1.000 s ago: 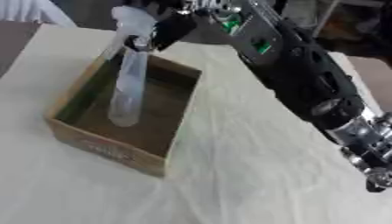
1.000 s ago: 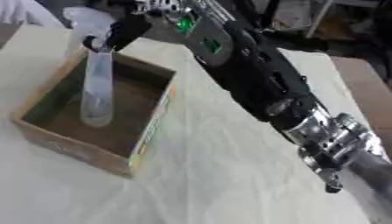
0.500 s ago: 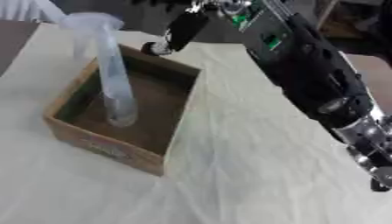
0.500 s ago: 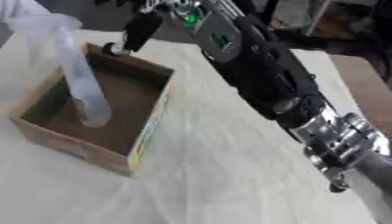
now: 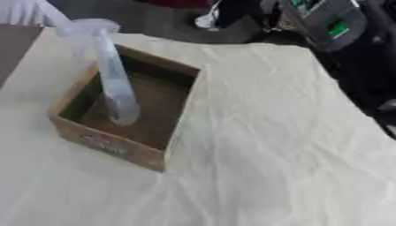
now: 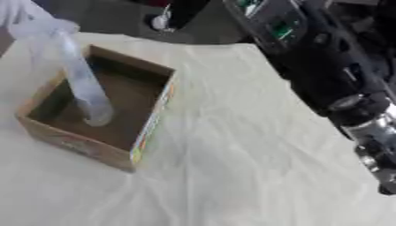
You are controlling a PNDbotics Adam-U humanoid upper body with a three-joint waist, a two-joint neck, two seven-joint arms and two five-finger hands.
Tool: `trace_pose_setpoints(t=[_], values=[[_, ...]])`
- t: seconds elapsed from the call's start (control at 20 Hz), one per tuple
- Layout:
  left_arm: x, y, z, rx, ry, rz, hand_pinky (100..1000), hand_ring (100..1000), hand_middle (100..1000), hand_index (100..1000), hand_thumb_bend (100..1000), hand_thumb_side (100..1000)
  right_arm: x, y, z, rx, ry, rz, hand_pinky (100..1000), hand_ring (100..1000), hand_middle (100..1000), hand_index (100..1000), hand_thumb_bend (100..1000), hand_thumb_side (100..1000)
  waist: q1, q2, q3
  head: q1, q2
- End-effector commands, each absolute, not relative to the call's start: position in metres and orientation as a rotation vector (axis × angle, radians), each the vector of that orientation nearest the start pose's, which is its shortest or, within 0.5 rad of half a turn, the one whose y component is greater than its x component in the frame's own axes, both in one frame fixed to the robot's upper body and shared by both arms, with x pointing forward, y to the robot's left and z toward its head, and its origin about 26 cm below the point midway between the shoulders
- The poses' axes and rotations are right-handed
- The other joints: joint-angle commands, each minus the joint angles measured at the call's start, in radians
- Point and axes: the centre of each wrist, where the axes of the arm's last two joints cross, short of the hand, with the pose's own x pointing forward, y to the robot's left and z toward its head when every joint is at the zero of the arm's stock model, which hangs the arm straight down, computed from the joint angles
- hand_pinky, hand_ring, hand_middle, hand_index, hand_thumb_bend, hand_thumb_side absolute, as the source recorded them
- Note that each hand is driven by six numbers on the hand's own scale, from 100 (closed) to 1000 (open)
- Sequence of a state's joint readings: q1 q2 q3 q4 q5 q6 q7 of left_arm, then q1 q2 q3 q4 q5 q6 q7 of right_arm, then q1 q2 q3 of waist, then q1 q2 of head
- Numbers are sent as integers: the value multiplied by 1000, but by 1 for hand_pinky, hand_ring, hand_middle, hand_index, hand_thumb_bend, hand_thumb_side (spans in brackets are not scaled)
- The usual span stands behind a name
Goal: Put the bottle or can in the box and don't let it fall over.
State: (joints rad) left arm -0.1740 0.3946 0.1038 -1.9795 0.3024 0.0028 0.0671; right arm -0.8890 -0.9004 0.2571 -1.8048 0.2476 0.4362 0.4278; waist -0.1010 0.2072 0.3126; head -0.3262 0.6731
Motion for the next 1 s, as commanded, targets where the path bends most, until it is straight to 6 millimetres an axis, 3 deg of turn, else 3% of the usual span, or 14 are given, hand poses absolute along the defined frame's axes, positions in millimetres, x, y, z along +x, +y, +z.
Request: trace_pose_setpoints(t=[0.05, 0.25, 0.7, 0.8, 0.85, 1.0], values=[[282, 316, 186, 99, -2182, -110, 840, 559, 640, 699, 100, 751, 296, -273, 392, -907, -1834, 1092, 737, 803, 835, 865, 123, 148, 12, -24, -14, 28, 13], [280, 319, 184, 123, -2179, -93, 839, 554, 638, 699, 100, 748, 275, -293, 388, -891, -1894, 935, 718, 807, 848, 862, 100, 148, 24, -27, -50, 53, 17], [278, 326, 183, 169, -2196, -55, 845, 559, 651, 708, 100, 739, 276, -333, 344, -737, -2106, 663, 692, 758, 786, 826, 100, 100, 41, -30, -121, 114, 20], [278, 327, 184, 180, -2202, -44, 845, 562, 653, 710, 100, 738, 277, -340, 328, -724, -2146, 576, 695, 764, 796, 834, 100, 146, 42, -28, -135, 124, 18], [278, 328, 184, 184, -2205, -40, 845, 563, 653, 710, 100, 736, 278, -342, 321, -715, -2164, 533, 702, 770, 802, 842, 100, 248, 44, -26, -141, 130, 15], [277, 329, 185, 198, -2215, -29, 844, 563, 653, 710, 100, 734, 278, -348, 300, -713, -2181, 441, 711, 783, 811, 869, 100, 381, 47, -22, -158, 148, 10]])
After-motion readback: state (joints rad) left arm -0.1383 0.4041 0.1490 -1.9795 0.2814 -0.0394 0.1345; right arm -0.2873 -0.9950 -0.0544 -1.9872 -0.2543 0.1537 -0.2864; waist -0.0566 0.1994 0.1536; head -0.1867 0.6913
